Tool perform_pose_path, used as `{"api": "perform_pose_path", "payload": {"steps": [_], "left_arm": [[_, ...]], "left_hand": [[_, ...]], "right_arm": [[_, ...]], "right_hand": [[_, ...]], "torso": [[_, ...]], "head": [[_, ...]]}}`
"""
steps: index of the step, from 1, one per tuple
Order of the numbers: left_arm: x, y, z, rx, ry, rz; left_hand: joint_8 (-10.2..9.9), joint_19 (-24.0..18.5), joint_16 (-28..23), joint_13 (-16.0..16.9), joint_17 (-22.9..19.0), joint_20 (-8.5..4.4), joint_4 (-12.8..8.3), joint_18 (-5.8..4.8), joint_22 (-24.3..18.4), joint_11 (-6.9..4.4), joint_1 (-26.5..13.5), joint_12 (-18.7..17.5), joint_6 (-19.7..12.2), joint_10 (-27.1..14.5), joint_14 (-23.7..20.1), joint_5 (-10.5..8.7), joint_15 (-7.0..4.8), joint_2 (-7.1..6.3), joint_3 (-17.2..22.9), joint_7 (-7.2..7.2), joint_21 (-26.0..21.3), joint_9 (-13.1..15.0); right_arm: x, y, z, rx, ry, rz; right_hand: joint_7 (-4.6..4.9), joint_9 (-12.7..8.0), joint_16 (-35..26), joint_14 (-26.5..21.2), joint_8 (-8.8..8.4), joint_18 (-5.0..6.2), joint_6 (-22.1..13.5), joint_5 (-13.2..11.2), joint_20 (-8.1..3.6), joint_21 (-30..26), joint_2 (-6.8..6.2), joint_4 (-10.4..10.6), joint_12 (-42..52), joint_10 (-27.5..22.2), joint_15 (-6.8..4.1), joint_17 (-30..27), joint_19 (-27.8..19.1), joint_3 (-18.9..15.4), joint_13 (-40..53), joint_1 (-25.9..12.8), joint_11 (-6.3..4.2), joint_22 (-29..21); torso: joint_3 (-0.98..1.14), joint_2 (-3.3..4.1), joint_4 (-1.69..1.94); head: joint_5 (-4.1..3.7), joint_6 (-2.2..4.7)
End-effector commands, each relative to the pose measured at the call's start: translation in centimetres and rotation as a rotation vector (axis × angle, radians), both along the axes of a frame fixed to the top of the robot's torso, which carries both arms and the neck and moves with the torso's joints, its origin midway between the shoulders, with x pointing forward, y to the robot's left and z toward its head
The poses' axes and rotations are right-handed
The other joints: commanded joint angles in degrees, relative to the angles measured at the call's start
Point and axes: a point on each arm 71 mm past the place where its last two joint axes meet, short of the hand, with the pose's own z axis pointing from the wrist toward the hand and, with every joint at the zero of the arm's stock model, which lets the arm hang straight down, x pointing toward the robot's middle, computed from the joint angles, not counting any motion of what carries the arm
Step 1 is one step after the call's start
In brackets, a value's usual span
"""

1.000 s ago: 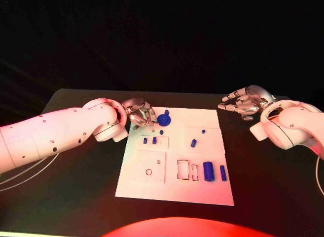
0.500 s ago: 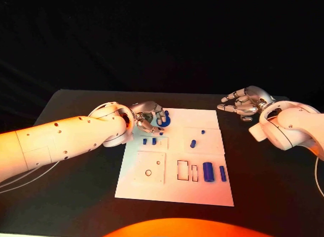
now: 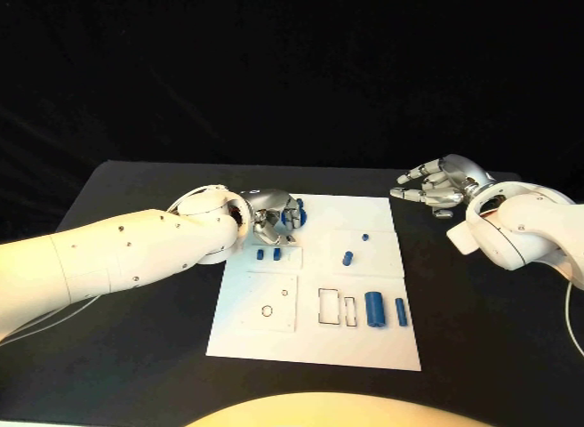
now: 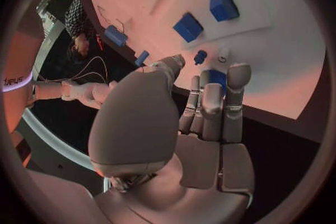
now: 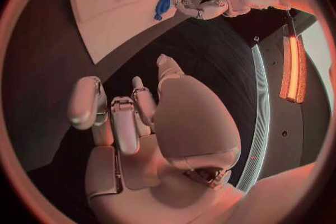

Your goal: Assemble the parts on the task board

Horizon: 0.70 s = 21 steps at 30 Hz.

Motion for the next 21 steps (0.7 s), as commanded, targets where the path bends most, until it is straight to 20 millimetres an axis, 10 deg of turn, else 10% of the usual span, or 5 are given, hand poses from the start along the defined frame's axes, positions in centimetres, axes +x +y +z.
{"api": "perform_pose_path", "payload": {"steps": [1, 21], "left_arm": [[-0.07, -0.22, -0.43, 0.076, 0.020, -0.017], [0.17, -0.44, -0.80, 0.112, 0.048, 0.004]], "left_hand": [[-0.2, 0.4, 0.3, -0.4, 0.1, -0.02, -0.2, 0.20, 0.4, 0.06, 0.6, -0.2, 0.9, 0.8, 0.4, -0.02, -0.07, -0.16, 0.3, -0.11, 0.4, -0.5], [-0.9, 1.2, 1.3, -2.8, -0.4, -0.34, -0.7, -0.15, 2.6, -0.50, 2.3, -0.4, 4.7, 3.6, 0.8, -0.32, -0.58, 0.80, 4.2, -0.64, 2.3, -3.6]], "right_arm": [[0.00, 0.14, 0.09, 0.001, -0.017, 0.012], [0.02, 0.21, 0.08, 0.000, -0.021, 0.015]], "right_hand": [[0.12, -0.1, -0.4, 3.7, 0.34, 0.81, 0.3, 0.3, 0.05, -0.7, 0.33, 0.0, -0.6, -0.6, -0.33, 5.9, -0.7, 0.1, -0.6, -0.2, 0.09, -0.5], [0.12, -0.2, -0.9, 3.4, 0.32, 1.06, 0.2, 0.6, 0.03, -2.0, 0.32, 0.0, -1.3, -1.3, -0.35, 4.8, -1.3, 0.3, -1.5, -0.2, 0.07, -1.3]], "torso": [[0.02, -0.01, 0.00], [0.04, -0.04, 0.03]], "head": [[-0.03, -0.10], [-0.06, -0.22]]}}
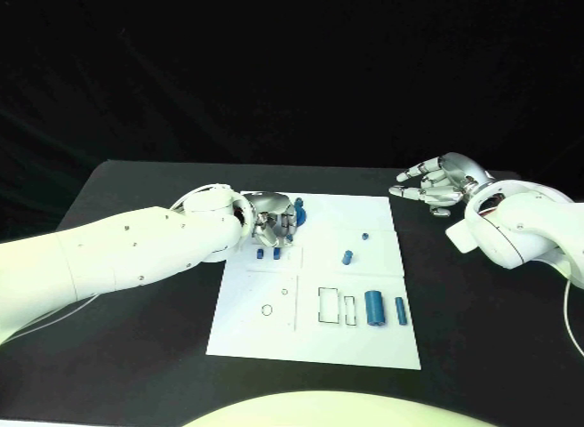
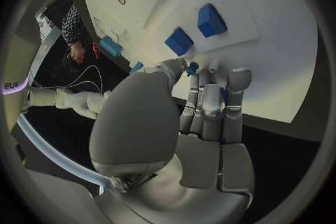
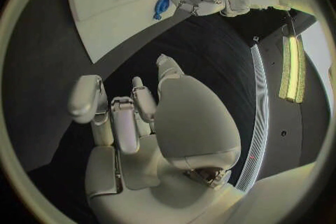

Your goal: Assemble the parts on the task board

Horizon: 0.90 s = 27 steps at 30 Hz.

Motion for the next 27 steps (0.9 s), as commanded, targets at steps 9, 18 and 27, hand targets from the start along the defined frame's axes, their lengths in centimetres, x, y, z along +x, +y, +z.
{"api": "perform_pose_path", "payload": {"steps": [9, 18, 27], "left_arm": [[-0.03, -0.46, -0.17, -0.007, 0.023, -0.003], [0.05, -0.50, -0.25, -0.006, 0.030, -0.002], [0.18, -0.75, -0.28, -0.016, 0.025, -0.005]], "left_hand": [[-0.7, 0.5, 0.5, -1.3, -0.5, -0.02, -0.3, -0.19, 0.5, 0.02, 0.7, -0.9, 1.2, 1.0, 0.3, -0.47, -0.04, 0.72, 2.3, 0.06, 0.6, -1.1], [-0.9, 1.0, 1.0, -1.9, 0.0, -0.03, -0.7, -0.37, 1.6, -0.10, 0.8, -1.1, 1.9, 1.8, 0.8, -0.55, -0.13, 0.83, 3.3, -0.01, 1.4, -1.6], [-0.5, 1.6, 1.6, -2.7, 0.5, -0.21, -1.6, -0.58, 3.0, -0.61, 0.7, -1.5, 4.0, 3.4, 1.4, -0.70, -0.54, 0.99, 4.4, -0.53, 2.5, -2.0]], "right_arm": [[-0.02, 0.18, 0.04, -0.003, -0.012, 0.016], [-0.01, 0.21, 0.02, -0.003, -0.010, 0.017], [-0.03, 0.25, 0.01, -0.003, -0.008, 0.018]], "right_hand": [[0.11, -0.1, -0.3, 3.4, 0.33, 0.66, 0.3, 0.3, -0.01, -0.2, 0.34, 0.0, -0.2, -0.2, -0.36, 4.9, -0.4, 0.3, 0.0, -0.2, -0.08, 0.0], [0.11, -0.1, -0.3, 3.4, 0.33, 0.66, 0.3, 0.3, -0.01, -0.2, 0.34, 0.0, -0.2, -0.2, -0.36, 4.9, -0.4, 0.3, 0.0, -0.2, -0.08, 0.0], [0.11, -0.1, -0.3, 3.4, 0.33, 0.66, 0.3, 0.3, -0.01, -0.2, 0.34, 0.0, -0.2, -0.2, -0.36, 4.9, -0.4, 0.3, 0.0, -0.2, -0.08, 0.0]], "torso": [[0.02, 0.04, 0.03], [0.03, 0.02, -0.03], [0.01, 0.05, -0.03]], "head": [[0.13, -0.13], [0.10, -0.18], [0.09, -0.18]]}}
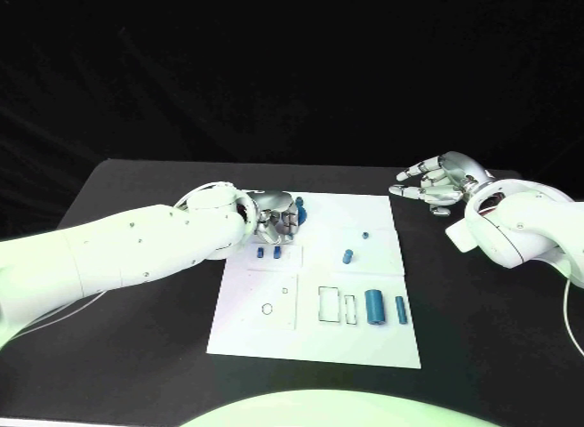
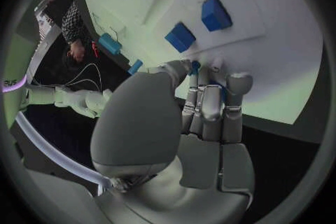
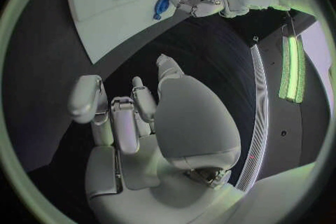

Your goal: Assemble the parts on the task board

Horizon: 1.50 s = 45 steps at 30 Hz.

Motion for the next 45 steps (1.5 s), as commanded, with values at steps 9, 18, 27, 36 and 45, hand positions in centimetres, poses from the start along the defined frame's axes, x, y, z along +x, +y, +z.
{"api": "perform_pose_path", "payload": {"steps": [9, 18, 27, 36, 45], "left_arm": [[0.1, -0.1, -0.2, -0.015, 0.000, -0.002], [0.1, -0.1, 0.0, -0.042, -0.024, 0.001], [-0.4, 0.2, 0.7, -0.071, -0.031, 0.008], [-0.9, 1.2, 2.4, -0.127, -0.027, 0.035], [-1.2, 3.1, 3.0, -0.130, -0.009, 0.073]], "left_hand": [[-0.6, 1.9, 1.2, -2.1, 1.0, -0.29, -1.7, -1.09, 3.2, -0.56, -0.5, -2.5, 4.1, 4.5, 1.8, -0.39, -0.65, 1.31, 2.9, -0.52, 2.6, -0.8], [-1.4, 2.6, 1.5, -2.9, 1.3, -0.56, -3.2, -1.34, 4.7, -0.97, -1.2, -4.5, 6.3, 7.1, 2.5, -0.39, -0.99, 1.32, 3.9, -0.84, 3.7, -1.1], [-2.0, 2.8, 1.7, -3.2, 1.5, -0.64, -3.7, -1.44, 5.2, -0.93, -1.9, -5.6, 6.9, 8.0, 2.8, -0.42, -1.01, 1.13, 4.3, -0.74, 4.1, -1.3], [-2.4, 3.0, 1.9, -3.3, 1.9, -0.65, -3.8, -1.51, 5.5, -0.92, -2.4, -6.2, 7.2, 8.4, 3.1, -0.46, -1.00, 0.92, 4.4, -0.73, 4.4, -1.4], [-2.7, 3.3, 1.9, -3.4, 1.9, -0.68, -3.8, -1.59, 6.0, -0.96, -2.9, -6.7, 7.5, 8.9, 3.3, -0.49, -1.01, 0.69, 4.4, -0.79, 4.7, -1.4]], "right_arm": [[0.0, 0.2, 0.0, -0.004, -0.006, 0.016], [0.0, 0.2, 0.0, -0.004, -0.006, 0.017], [0.0, 0.1, 0.0, -0.005, -0.006, 0.014], [0.0, 0.0, -0.1, -0.005, -0.005, 0.011], [-0.1, -0.2, -0.1, -0.006, -0.005, 0.008]], "right_hand": [[0.08, -0.1, -0.4, 3.4, 0.41, 0.63, 0.4, 0.4, -0.02, -0.1, 0.42, 0.0, -0.1, -0.1, -0.38, 5.0, -0.3, 0.4, 0.2, -0.2, -0.11, 0.1], [0.08, -0.1, -0.4, 3.4, 0.41, 0.63, 0.4, 0.4, -0.02, -0.1, 0.42, 0.0, -0.1, -0.1, -0.38, 5.0, -0.3, 0.4, 0.2, -0.2, -0.11, 0.1], [0.04, -0.1, -0.4, 3.4, 0.48, 0.64, 0.5, 0.4, -0.03, -0.1, 0.48, 0.0, -0.1, 0.0, -0.40, 4.9, -0.3, 0.4, 0.2, -0.2, -0.14, 0.0], [0.04, -0.1, -0.4, 3.4, 0.49, 0.65, 0.5, 0.4, -0.04, -0.2, 0.51, 0.0, -0.1, 0.0, -0.41, 4.9, -0.3, 0.4, 0.1, -0.2, -0.15, 0.0], [0.04, -0.1, -0.4, 3.4, 0.49, 0.65, 0.5, 0.4, -0.04, -0.2, 0.51, 0.0, -0.1, 0.0, -0.41, 4.9, -0.3, 0.4, 0.1, -0.2, -0.15, 0.0]], "torso": [[0.00, 0.00, 0.01], [-0.02, -0.08, -0.01], [-0.06, -0.10, 0.04], [-0.03, -0.13, 0.10], [-0.04, -0.13, 0.13]], "head": [[0.07, 0.03], [0.14, 0.35], [0.05, 0.89], [0.15, 0.93], [0.24, 0.89]]}}
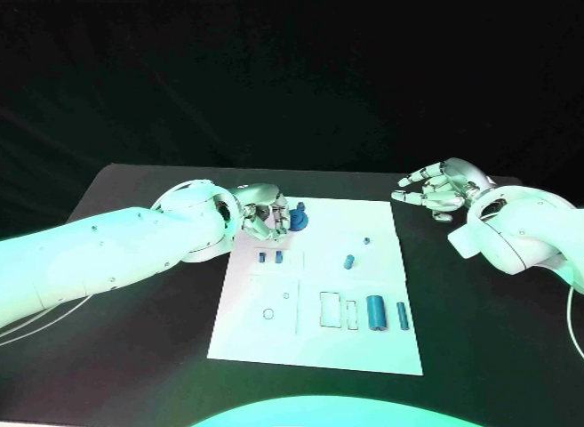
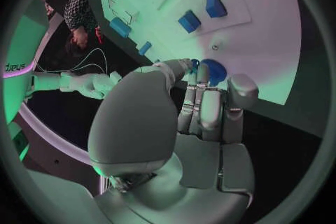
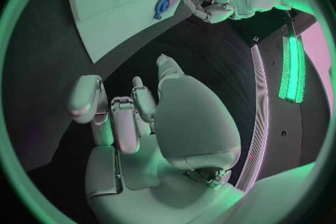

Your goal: Assemble the parts on the task board

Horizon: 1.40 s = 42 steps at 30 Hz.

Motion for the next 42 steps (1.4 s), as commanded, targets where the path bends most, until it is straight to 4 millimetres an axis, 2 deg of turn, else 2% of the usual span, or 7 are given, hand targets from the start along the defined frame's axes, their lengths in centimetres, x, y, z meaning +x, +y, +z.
{"api": "perform_pose_path", "payload": {"steps": [1, 16, 26, 42], "left_arm": [[0.0, 0.4, 0.0, -0.011, 0.028, 0.020], [0.4, 1.4, -0.8, 0.014, 0.048, 0.033], [0.4, 1.5, -1.4, 0.022, 0.082, 0.028], [0.3, 1.2, -2.0, 0.014, 0.099, 0.016]], "left_hand": [[-0.2, 0.6, 0.3, -0.1, 0.1, 0.03, -0.3, -0.68, 0.1, -0.04, -0.6, -0.3, 0.4, 0.4, 0.4, -0.27, 0.01, -0.09, 0.0, -0.03, 0.4, 0.0], [-0.5, 0.7, 0.3, -0.1, 0.0, 0.00, -0.3, -0.73, 0.3, -0.06, -0.9, -0.7, 0.5, 0.6, 0.5, -0.27, -0.01, -0.34, 0.0, -0.08, 0.5, 0.0], [-0.7, 0.5, 0.1, -0.2, -0.5, 0.01, -0.5, -0.70, 0.1, -0.07, -0.9, -1.0, 0.5, 0.7, 0.3, -0.29, -0.03, -0.57, 0.0, -0.08, 0.4, -0.1], [-0.8, 0.5, 0.0, -0.2, -0.8, 0.03, -0.5, -0.69, 0.0, -0.06, -0.9, -1.1, 0.5, 0.7, 0.2, -0.30, -0.03, -0.59, 0.1, -0.07, 0.3, -0.1]], "right_arm": [[0.0, 0.0, 0.0, -0.004, -0.007, 0.013], [-0.1, 0.0, -0.1, -0.004, -0.005, 0.014], [-0.1, 0.0, -0.1, -0.004, -0.005, 0.013], [-0.1, 0.0, -0.1, -0.003, -0.006, 0.014]], "right_hand": [[0.04, -0.1, -0.2, 3.4, 0.27, 0.65, 0.5, 0.4, -0.04, -0.2, 0.51, 0.0, -0.1, 0.0, -0.41, 4.8, -0.3, 0.4, 0.0, -0.2, -0.15, 0.0], [0.04, -0.1, -0.2, 3.4, 0.27, 0.65, 0.5, 0.4, -0.04, -0.2, 0.51, 0.0, -0.1, 0.0, -0.41, 4.8, -0.3, 0.4, 0.0, -0.2, -0.15, 0.0], [0.01, -0.1, -0.3, 3.4, 0.31, 0.69, 0.6, 0.4, -0.07, -0.5, 0.57, 0.0, -0.2, -0.1, -0.45, 4.7, -0.4, 0.5, -0.1, -0.2, -0.18, -0.2], [0.01, -0.1, -0.3, 3.4, 0.31, 0.69, 0.6, 0.4, -0.07, -0.5, 0.57, 0.0, -0.2, -0.1, -0.45, 4.7, -0.4, 0.5, -0.1, -0.2, -0.18, -0.2]], "torso": [[-0.02, 0.08, -0.04], [-0.03, 0.18, -0.19], [0.06, 0.16, -0.16], [0.01, 0.17, -0.13]], "head": [[0.07, -0.05], [0.50, -0.09], [0.38, -0.31], [0.26, -0.38]]}}
